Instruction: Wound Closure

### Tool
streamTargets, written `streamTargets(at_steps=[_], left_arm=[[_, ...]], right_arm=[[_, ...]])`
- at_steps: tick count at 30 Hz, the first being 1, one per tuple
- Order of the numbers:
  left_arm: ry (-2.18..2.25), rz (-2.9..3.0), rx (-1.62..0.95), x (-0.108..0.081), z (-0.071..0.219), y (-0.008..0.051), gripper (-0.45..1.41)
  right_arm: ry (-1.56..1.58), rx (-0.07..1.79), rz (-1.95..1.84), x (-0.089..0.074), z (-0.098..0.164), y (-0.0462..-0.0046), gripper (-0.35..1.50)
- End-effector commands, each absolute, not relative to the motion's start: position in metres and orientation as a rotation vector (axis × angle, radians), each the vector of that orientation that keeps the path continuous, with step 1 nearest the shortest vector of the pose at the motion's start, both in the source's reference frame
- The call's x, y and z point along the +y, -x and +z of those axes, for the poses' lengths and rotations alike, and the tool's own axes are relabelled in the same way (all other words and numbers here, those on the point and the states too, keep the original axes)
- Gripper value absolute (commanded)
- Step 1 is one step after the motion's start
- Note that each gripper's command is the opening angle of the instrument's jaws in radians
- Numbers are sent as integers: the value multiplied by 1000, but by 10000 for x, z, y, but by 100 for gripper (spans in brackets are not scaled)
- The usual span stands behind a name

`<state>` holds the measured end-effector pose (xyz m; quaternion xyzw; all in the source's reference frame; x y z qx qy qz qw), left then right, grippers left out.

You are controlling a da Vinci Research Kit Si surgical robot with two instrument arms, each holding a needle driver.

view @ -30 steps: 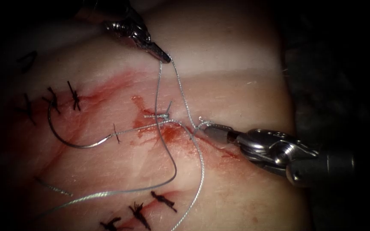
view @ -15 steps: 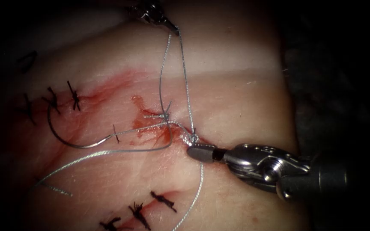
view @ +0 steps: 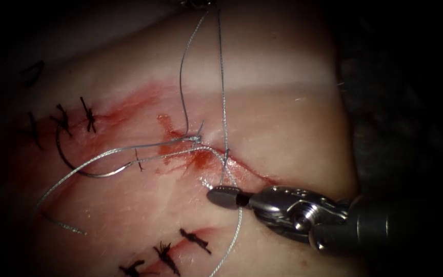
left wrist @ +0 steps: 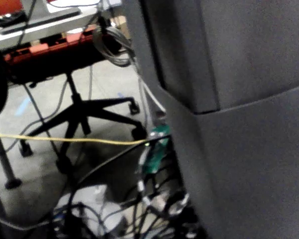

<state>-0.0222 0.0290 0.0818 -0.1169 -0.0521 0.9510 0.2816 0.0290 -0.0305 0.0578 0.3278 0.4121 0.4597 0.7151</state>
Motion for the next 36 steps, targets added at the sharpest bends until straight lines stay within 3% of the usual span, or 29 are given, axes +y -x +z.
streamTargets(at_steps=[1, 36], left_arm=[[307, 2552, -131, 295, 824, 229, -45], [195, 2604, -30, 294, 846, 264, -45]], right_arm=[[-726, 906, 1013, -312, 580, -299, -35], [-834, 737, 905, -368, 564, -301, -35]])
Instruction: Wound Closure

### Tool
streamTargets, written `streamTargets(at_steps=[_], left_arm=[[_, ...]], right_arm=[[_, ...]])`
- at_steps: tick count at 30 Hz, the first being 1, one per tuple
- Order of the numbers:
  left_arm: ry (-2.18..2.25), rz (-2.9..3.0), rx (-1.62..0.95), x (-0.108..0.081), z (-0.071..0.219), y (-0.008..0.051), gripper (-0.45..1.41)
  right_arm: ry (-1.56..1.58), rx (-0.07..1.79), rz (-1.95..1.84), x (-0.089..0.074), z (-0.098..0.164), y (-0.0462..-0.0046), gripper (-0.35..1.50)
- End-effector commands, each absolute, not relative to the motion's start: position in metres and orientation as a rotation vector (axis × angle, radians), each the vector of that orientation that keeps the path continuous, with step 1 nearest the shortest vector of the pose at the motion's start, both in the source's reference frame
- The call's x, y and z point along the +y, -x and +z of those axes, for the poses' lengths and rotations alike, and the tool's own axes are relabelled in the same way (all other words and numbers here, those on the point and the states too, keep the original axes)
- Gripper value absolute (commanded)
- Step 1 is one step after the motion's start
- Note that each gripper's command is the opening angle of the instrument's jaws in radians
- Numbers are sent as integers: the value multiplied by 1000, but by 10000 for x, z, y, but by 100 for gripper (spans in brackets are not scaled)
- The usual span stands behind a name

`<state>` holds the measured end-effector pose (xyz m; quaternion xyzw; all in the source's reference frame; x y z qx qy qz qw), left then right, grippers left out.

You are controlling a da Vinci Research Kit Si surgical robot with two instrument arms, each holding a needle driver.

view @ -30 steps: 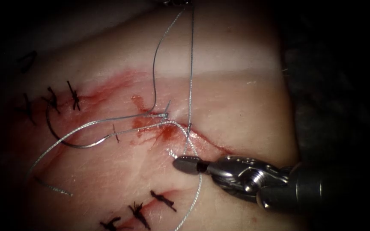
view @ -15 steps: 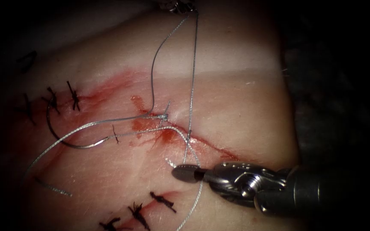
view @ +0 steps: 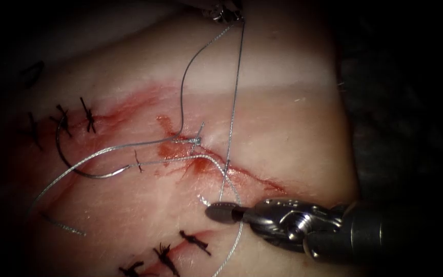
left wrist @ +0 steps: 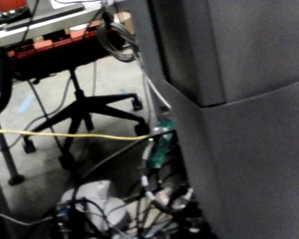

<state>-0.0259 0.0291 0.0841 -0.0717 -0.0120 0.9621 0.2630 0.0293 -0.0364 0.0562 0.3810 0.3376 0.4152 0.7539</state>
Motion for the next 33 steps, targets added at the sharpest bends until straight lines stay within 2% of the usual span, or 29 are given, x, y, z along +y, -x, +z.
streamTargets(at_steps=[1, 22, 23, 24, 25, 26, 27, 31, 33], left_arm=[[196, 2603, -31, 294, 846, 264, -45], [216, 2576, -103, 290, 848, 263, -45], [224, 2576, -133, 287, 848, 262, -45], [235, 2570, -163, 283, 847, 261, -45], [235, 2570, -163, 283, 847, 261, -45], [250, 2561, -205, 270, 843, 260, -45], [257, 2554, -233, 263, 841, 261, -45], [306, 2521, -433, 217, 810, 262, -45], [307, 2512, -467, 206, 792, 261, -45]], right_arm=[[-834, 737, 905, -368, 564, -301, -35], [-822, 744, 919, -360, 567, -300, -35], [-825, 743, 918, -357, 568, -300, -25], [-837, 762, 918, -354, 567, -298, 20], [-837, 762, 918, -354, 567, -298, 20], [-837, 810, 882, -344, 564, -295, 84], [-834, 822, 868, -340, 563, -295, 104], [-834, 935, 815, -309, 552, -286, 126], [-815, 968, 831, -297, 545, -280, 128]])
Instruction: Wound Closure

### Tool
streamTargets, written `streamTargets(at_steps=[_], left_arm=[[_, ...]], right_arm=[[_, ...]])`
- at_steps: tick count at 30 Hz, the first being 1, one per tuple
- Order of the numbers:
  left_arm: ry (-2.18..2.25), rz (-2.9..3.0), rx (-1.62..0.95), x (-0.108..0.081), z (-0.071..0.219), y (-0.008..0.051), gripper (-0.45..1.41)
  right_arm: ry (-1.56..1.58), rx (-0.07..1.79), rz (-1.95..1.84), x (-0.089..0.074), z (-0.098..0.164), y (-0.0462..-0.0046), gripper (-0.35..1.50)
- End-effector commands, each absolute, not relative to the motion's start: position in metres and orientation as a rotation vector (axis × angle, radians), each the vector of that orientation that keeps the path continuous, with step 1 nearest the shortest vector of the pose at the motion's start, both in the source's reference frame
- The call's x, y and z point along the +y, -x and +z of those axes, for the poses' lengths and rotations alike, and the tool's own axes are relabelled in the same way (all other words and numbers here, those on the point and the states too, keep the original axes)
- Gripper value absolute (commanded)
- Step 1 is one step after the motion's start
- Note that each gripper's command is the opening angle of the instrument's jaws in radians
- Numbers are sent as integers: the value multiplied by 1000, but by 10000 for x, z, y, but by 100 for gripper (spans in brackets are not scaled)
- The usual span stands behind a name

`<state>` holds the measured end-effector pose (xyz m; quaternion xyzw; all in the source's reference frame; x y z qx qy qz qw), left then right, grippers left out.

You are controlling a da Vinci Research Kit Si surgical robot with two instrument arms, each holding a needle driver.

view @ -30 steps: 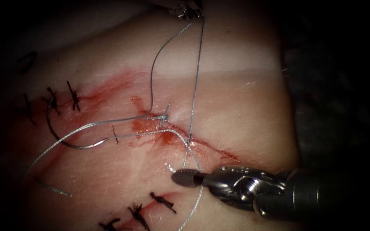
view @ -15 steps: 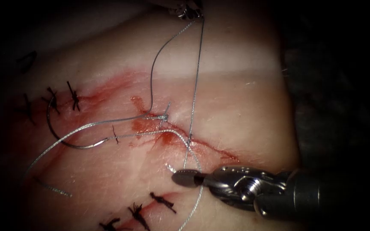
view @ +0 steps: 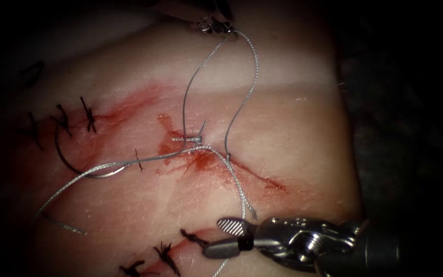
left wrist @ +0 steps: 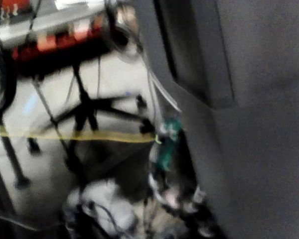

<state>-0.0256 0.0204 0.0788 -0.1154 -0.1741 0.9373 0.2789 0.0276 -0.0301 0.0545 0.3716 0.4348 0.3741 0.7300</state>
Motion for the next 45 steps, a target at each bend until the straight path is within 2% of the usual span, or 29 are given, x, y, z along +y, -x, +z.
streamTargets(at_steps=[1, 6, 9, 10, 12, 14, 20, 26, 37, 45], left_arm=[[315, 2496, -523, 197, 770, 260, -45], [365, 2421, -638, 187, 715, 252, -45], [412, 2359, -697, 177, 689, 241, -45], [432, 2342, -713, 173, 683, 238, -45], [471, 2295, -741, 165, 671, 229, -45], [515, 2247, -776, 158, 657, 216, -45], [613, 2107, -858, 149, 654, 198, -45], [700, 1985, -947, 146, 657, 203, -45], [767, 1885, -1111, 119, 657, 238, -45], [750, 1850, -1261, 99, 666, 245, -45]], right_arm=[[-800, 984, 857, -282, 535, -275, 128], [-796, 995, 886, -251, 510, -263, 126], [-773, 1007, 937, -235, 497, -255, 109], [-752, 1014, 972, -229, 494, -253, 68], [-753, 1008, 1048, -220, 493, -250, -33], [-749, 984, 1277, -204, 495, -240, -35], [-674, 890, 1348, -185, 521, -222, -35], [-607, 914, 1384, -187, 570, -243, -35], [-631, 1097, 1451, -164, 600, -289, -35], [-687, 1261, 1512, -135, 627, -286, -35]])
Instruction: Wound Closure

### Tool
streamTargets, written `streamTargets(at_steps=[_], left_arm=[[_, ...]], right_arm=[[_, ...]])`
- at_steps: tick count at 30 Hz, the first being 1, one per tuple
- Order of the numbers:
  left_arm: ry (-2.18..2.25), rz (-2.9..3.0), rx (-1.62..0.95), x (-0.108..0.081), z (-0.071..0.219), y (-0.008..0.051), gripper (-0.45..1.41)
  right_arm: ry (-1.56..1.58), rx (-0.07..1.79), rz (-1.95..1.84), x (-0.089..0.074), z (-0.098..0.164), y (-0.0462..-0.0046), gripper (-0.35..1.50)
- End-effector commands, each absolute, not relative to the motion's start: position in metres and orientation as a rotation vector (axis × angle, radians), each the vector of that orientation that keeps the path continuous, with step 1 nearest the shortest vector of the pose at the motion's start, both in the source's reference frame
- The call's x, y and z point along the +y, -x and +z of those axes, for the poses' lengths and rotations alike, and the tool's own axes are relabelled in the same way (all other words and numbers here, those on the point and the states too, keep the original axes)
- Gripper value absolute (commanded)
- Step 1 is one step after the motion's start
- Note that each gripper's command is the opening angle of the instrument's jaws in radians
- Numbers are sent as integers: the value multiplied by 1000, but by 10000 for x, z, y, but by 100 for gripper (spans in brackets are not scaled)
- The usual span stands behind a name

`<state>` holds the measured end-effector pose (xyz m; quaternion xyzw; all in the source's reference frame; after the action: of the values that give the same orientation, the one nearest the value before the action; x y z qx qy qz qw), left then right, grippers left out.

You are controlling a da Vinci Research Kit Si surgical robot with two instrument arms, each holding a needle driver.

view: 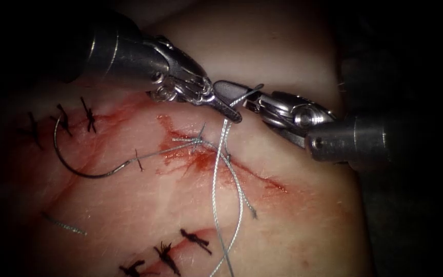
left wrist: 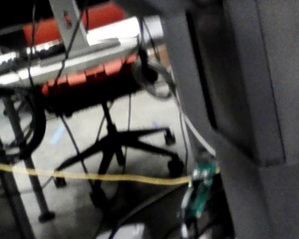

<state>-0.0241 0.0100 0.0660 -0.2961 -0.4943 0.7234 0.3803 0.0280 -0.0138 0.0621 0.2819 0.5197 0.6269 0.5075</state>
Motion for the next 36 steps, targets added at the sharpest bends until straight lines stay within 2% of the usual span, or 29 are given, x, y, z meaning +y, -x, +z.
streamTargets(at_steps=[1, 7, 16, 25, 36], left_arm=[[737, 1853, -1279, 95, 669, 244, -45], [685, 1850, -1342, 80, 690, 245, -45], [688, 1780, -1428, 69, 726, 251, -45], [637, 1776, -1471, 55, 744, 248, -45], [612, 1816, -1550, 44, 749, 239, -45]], right_arm=[[-699, 1282, 1512, -134, 630, -284, -35], [-954, 1388, 1513, -142, 646, -278, -35], [-1239, 1487, 1531, -180, 669, -297, -35], [-1365, 1594, 1511, -180, 654, -304, -35], [-1492, 1605, 1457, -189, 649, -303, -35]])
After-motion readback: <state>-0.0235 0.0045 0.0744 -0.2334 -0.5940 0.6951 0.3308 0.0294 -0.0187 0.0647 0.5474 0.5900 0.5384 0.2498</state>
